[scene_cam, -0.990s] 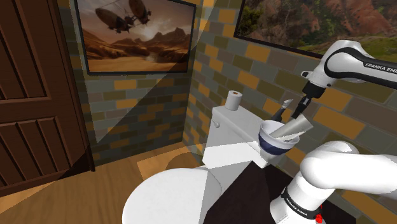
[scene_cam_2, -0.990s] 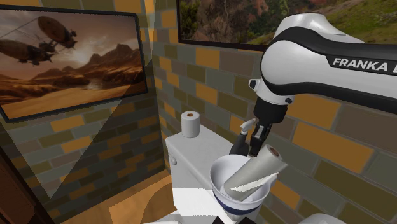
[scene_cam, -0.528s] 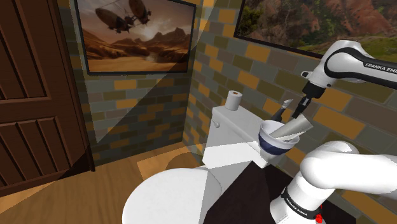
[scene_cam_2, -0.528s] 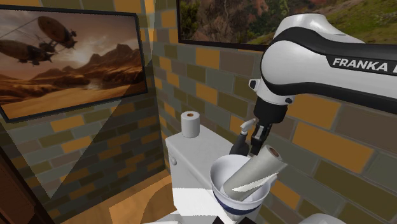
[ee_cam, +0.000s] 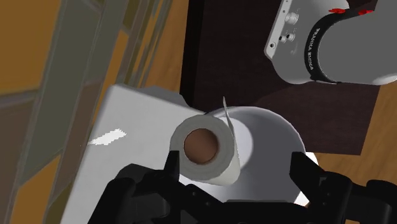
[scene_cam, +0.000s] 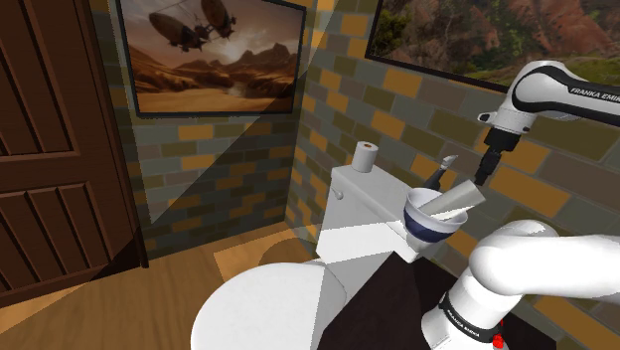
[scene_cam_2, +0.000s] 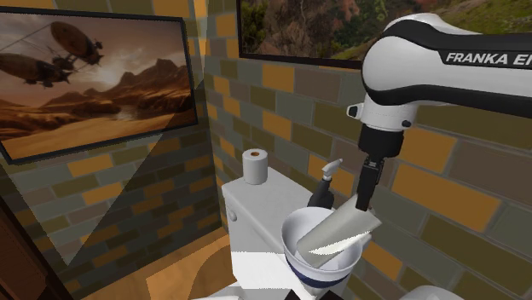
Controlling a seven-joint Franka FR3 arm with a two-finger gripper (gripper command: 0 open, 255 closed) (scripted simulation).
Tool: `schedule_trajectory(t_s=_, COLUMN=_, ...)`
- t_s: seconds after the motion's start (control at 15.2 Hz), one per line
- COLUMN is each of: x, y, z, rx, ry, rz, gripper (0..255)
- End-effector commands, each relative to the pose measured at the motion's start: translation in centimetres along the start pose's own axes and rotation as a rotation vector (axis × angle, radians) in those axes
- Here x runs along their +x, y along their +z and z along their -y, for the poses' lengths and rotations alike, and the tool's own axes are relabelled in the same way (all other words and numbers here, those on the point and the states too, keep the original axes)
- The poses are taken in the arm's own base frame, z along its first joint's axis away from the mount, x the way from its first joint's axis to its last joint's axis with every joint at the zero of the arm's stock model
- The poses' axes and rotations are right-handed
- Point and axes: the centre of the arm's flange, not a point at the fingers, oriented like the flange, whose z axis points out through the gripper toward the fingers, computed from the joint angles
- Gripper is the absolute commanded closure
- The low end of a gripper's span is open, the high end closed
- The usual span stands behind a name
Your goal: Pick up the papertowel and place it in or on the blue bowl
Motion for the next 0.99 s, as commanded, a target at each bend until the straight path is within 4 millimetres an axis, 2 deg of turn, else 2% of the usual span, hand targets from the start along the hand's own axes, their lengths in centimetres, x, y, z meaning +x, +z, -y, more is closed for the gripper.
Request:
schedule_trajectory(t_s=0.0, x=-0.1, y=0.9, z=-0.1, rx=0.003, ry=-0.001, rz=0.004, gripper=0)
schedule_trajectory(t_s=0.26, x=-0.1, y=2.8, z=-0.1, rx=0.003, ry=-0.001, rz=0.004, gripper=0)
schedule_trajectory(t_s=0.79, x=-0.1, y=2.8, z=-0.1, rx=0.003, ry=-0.001, rz=0.004, gripper=0)
schedule_trajectory(t_s=0.86, x=-0.1, y=2.8, z=-0.2, rx=0.003, ry=-0.001, rz=0.004, gripper=255)
schedule_trajectory(t_s=0.92, x=-0.2, y=2.8, z=-0.3, rx=0.003, ry=-0.002, rz=0.004, gripper=255)
